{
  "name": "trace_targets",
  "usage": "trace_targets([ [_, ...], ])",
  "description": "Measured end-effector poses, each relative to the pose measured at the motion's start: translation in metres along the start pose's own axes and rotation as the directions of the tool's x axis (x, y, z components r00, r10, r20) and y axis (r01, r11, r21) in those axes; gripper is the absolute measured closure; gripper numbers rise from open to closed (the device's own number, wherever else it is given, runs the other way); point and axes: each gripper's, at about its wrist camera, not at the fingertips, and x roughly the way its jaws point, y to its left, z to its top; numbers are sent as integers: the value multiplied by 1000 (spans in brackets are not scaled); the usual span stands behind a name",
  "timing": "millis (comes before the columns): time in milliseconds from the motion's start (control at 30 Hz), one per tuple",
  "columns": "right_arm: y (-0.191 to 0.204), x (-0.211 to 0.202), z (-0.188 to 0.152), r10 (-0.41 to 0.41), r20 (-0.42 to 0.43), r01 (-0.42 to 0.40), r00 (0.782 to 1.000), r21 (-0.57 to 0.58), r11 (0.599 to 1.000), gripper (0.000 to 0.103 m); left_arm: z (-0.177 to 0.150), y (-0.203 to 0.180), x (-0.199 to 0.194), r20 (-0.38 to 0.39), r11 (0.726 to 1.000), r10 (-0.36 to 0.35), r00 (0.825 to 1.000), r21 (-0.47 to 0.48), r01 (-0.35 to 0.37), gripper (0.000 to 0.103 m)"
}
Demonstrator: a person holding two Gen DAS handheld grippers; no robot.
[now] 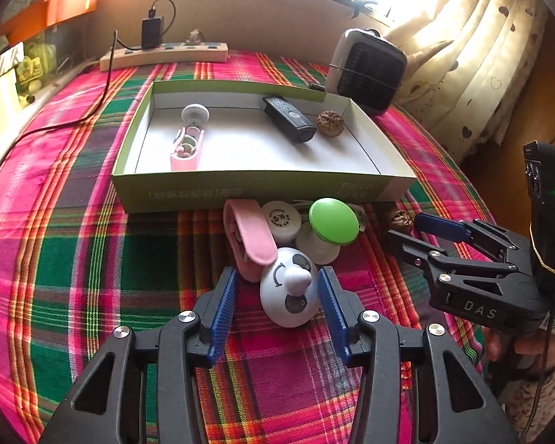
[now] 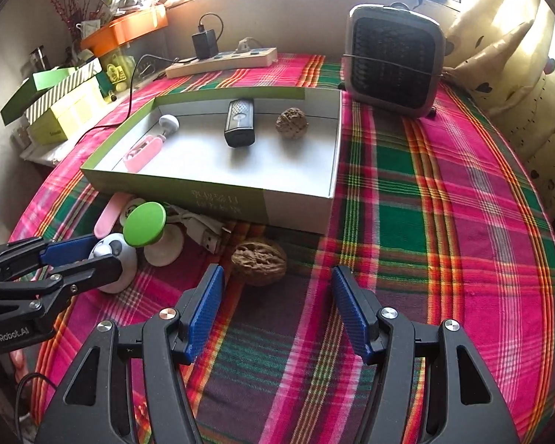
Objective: Organize objects
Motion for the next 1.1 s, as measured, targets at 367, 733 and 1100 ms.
trace_targets([
  [367, 8, 7, 5, -65, 0, 65, 998, -24, 998, 42, 1, 1, -1, 4, 1000, -8, 1000, 12, 8, 60],
  [733, 9, 7, 5, -80, 6, 80, 997, -19, 997, 43, 1, 3, -1, 4, 1000, -25, 1000, 3, 25, 72],
  [1100, 11, 6, 5, -73, 13, 73, 997, -22, 997, 66, 1, 3, -1, 6, 999, -36, 999, 2, 36, 74],
])
